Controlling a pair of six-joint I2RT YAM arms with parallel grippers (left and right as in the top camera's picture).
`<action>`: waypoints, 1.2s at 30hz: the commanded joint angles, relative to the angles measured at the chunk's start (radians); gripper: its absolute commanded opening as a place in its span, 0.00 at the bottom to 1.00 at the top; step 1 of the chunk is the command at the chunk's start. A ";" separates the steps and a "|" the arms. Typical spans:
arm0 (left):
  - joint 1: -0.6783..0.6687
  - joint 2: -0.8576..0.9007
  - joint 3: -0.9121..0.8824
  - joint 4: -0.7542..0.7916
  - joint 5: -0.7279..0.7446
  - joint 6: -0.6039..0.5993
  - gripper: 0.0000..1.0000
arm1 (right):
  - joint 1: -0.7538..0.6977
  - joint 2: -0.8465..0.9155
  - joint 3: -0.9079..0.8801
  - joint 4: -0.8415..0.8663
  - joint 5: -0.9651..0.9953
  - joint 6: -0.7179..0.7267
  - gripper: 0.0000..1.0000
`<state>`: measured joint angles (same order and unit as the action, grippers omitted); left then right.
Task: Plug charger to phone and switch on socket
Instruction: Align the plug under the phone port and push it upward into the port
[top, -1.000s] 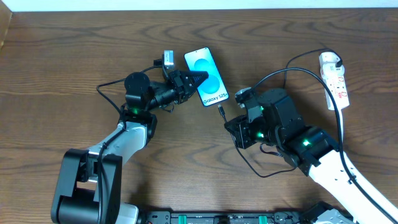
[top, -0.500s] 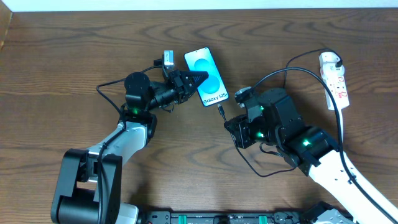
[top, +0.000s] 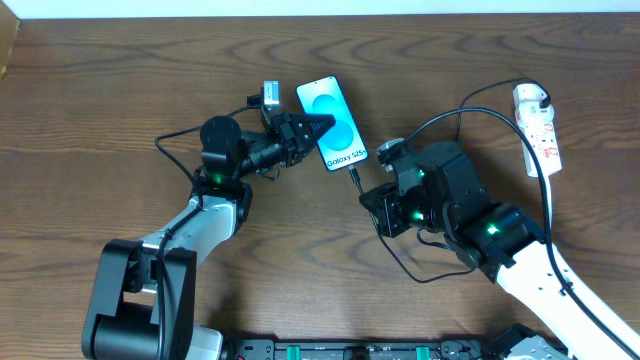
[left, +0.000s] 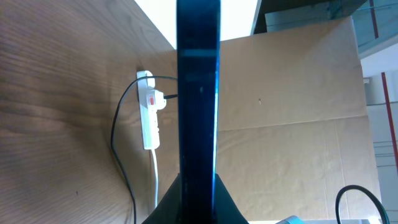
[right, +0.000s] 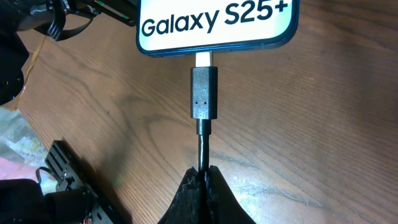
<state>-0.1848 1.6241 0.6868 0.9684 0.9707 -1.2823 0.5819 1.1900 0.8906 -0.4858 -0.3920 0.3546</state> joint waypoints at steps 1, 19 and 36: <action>0.005 -0.009 0.036 0.013 0.023 -0.010 0.07 | 0.009 -0.006 -0.004 -0.001 -0.007 -0.019 0.01; 0.004 -0.009 0.036 0.013 0.023 -0.040 0.07 | 0.009 -0.006 -0.004 -0.001 -0.007 -0.018 0.01; 0.004 -0.009 0.036 0.013 0.023 -0.040 0.07 | 0.009 -0.005 -0.004 0.000 -0.007 -0.018 0.01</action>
<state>-0.1848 1.6241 0.6868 0.9684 0.9707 -1.3132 0.5819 1.1900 0.8906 -0.4881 -0.3920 0.3546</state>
